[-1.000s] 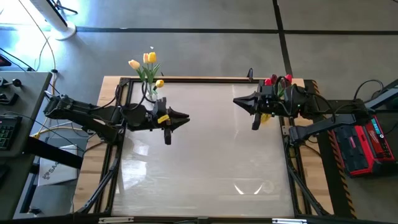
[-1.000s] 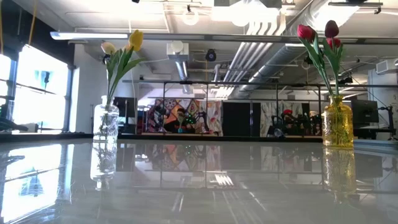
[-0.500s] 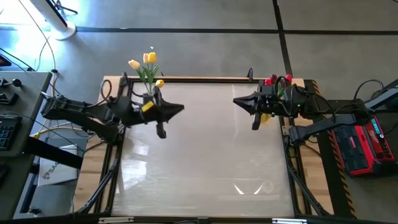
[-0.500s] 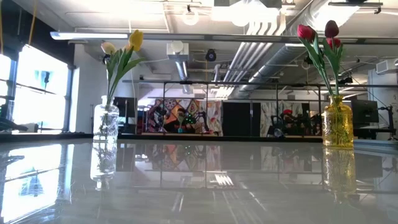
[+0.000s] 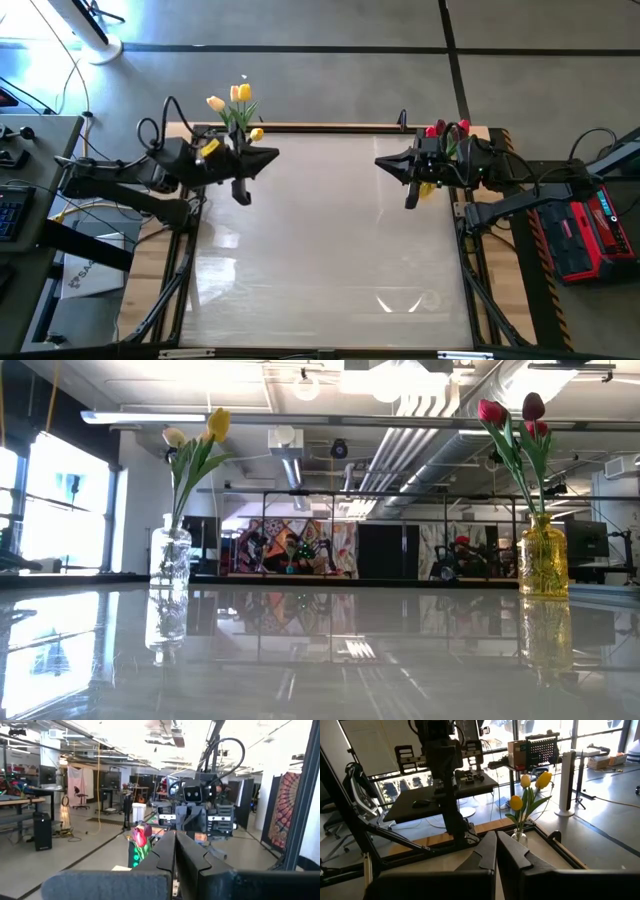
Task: Sort flowers into vase by color
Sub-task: Return to Home Position
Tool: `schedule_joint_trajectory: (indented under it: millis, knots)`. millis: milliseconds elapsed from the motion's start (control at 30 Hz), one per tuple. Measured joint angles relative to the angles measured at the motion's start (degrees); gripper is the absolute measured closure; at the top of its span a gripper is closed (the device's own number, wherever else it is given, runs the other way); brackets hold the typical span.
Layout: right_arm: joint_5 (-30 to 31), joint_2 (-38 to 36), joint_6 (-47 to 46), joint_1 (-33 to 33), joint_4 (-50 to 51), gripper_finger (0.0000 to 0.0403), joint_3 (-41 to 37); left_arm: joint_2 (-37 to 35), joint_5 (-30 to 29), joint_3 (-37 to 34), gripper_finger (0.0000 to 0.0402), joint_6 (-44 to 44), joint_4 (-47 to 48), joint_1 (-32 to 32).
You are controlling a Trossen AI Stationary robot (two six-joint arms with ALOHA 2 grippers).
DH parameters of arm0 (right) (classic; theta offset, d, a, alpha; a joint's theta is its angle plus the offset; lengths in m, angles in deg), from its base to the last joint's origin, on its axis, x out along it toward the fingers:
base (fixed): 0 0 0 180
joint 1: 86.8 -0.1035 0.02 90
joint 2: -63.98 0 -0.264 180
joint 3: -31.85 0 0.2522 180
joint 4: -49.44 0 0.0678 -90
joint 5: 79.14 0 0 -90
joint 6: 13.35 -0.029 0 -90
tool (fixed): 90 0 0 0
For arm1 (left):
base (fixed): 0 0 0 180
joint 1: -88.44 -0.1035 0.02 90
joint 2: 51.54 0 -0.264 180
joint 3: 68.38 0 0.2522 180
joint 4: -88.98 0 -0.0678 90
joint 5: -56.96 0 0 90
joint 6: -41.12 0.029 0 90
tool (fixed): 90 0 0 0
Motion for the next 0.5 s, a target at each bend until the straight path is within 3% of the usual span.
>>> schedule_joint_trajectory:
  millis: [500]
  knots:
    - [0.0,0.0,0.0,0.0,0.0,0.0402,0.0,-3.1,3.5,0.0,0.0401,-1.7,0.9,-2.3]
